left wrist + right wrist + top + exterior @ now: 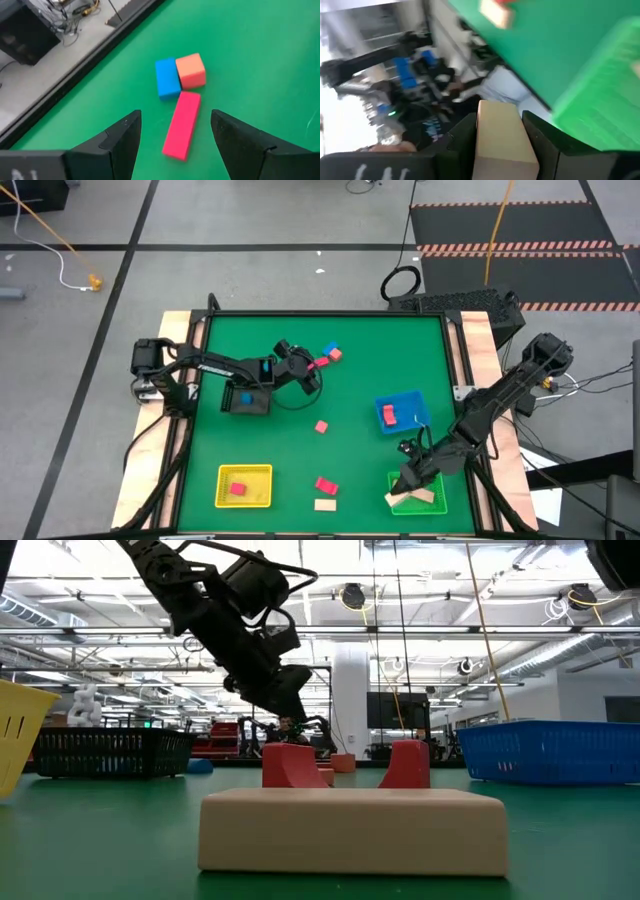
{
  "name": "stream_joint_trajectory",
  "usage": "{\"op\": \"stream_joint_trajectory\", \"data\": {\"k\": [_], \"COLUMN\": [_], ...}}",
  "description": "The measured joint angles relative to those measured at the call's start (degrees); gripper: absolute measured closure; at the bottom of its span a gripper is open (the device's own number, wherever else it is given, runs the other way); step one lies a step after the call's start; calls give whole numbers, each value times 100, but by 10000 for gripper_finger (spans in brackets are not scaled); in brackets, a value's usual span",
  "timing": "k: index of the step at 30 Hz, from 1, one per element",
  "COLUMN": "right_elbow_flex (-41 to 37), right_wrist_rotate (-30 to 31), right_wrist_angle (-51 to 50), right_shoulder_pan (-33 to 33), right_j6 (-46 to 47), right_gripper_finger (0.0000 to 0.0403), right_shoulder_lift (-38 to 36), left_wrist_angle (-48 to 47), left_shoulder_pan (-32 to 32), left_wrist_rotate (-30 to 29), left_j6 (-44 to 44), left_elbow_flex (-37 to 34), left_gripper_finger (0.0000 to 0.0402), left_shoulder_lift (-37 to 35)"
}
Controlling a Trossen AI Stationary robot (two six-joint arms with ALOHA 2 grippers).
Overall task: Sort & place blocks by color
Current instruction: Put the top brown block into the green bin, then put the top red block into the yellow bin
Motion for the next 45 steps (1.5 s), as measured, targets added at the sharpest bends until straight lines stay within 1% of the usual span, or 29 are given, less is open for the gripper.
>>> {"op": "stream_joint_trajectory", "data": {"k": [1,5,8,13,16,23,26,29,32,34,36,39,45], "right_elbow_flex": [0,0,-1,-2,0,-2,-2,0,-2,0,0,-1,-2], "right_wrist_rotate": [-53,-585,-901,-913,-891,-898,-912,-857,-573,-359,-171,-127,-125], "right_wrist_angle": [-146,-633,-723,-670,-692,-676,-414,135,761,1104,1355,1457,1407], "right_shoulder_pan": [0,0,0,0,0,0,-2,-15,-44,-118,-244,-518,-1142], "right_j6": [177,822,1192,1409,1346,1349,1315,1079,755,389,-136,-990,-2614], "right_gripper_finger": [280,279,278,273,254,185,163,153,153,154,155,155,155], "right_shoulder_lift": [0,0,0,0,0,0,-8,-13,-13,-13,-13,-13,-13], "left_wrist_angle": [-59,-151,-163,-168,-168,-258,-273,-271,-270,-257,-219,-143,118], "left_shoulder_pan": [-2,-4,-4,-4,-4,-4,-1,0,0,19,58,114,314], "left_wrist_rotate": [2,4,4,4,2,2,2,2,13,207,529,842,862], "left_j6": [-39,-141,-145,-143,-144,-143,-110,-47,201,313,329,340,377], "left_elbow_flex": [0,0,0,0,0,0,0,0,0,0,0,0,0], "left_gripper_finger": [163,163,163,163,163,162,162,162,163,163,163,163,163], "left_shoulder_lift": [0,0,0,0,0,0,0,0,0,0,0,11,278]}}
